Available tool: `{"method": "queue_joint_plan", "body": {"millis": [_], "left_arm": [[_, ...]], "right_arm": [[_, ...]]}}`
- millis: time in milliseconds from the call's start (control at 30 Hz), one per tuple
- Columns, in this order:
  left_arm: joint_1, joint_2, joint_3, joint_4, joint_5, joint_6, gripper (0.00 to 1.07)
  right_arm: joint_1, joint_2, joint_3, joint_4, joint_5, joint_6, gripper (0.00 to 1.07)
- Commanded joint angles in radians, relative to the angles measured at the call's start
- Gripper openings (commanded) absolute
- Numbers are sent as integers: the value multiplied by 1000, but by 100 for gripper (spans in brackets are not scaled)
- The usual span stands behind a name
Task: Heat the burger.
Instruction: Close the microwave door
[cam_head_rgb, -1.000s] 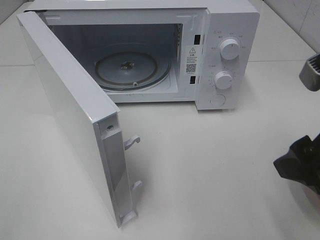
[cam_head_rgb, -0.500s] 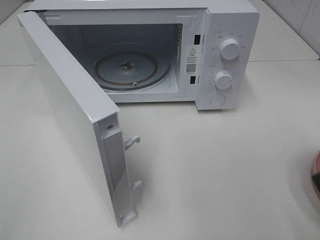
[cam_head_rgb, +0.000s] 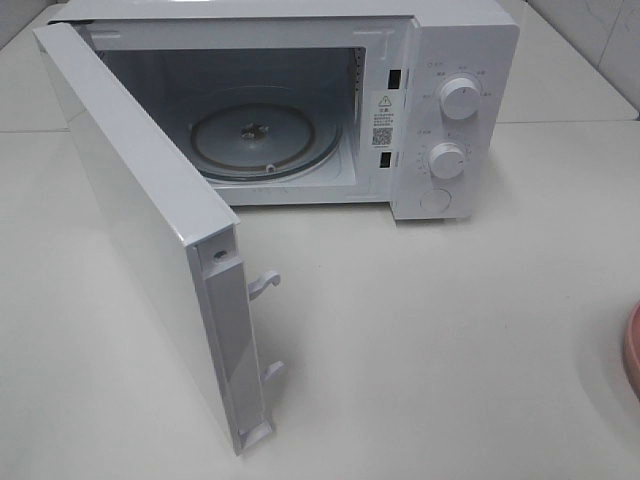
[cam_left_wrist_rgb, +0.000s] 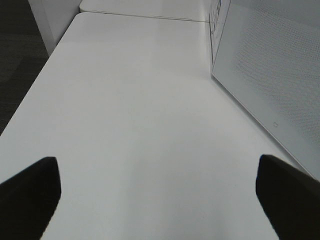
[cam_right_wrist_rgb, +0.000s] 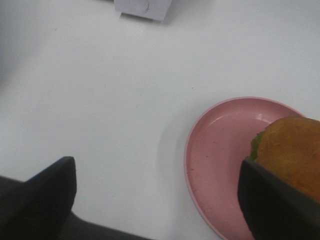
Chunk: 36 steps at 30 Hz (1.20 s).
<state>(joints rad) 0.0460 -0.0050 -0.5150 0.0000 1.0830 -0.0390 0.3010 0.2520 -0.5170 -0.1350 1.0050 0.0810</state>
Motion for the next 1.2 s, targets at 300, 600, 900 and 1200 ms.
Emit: {"method": "queue_joint_plan", "body": {"millis": [300,600,900,1200], "left_arm": [[2,-13,0,0,-16,-1,98],[2,-12,0,0,-16,3,98],[2,-12,0,0,-16,3,98],[2,-12,0,0,-16,3,98]], "right_arm": [[-177,-255,26,3,-42,13,76],[-223,-292,26,-1,-42,17,76],[-223,-292,26,-1,-42,17,76],[-223,-292,26,-1,-42,17,76]]}}
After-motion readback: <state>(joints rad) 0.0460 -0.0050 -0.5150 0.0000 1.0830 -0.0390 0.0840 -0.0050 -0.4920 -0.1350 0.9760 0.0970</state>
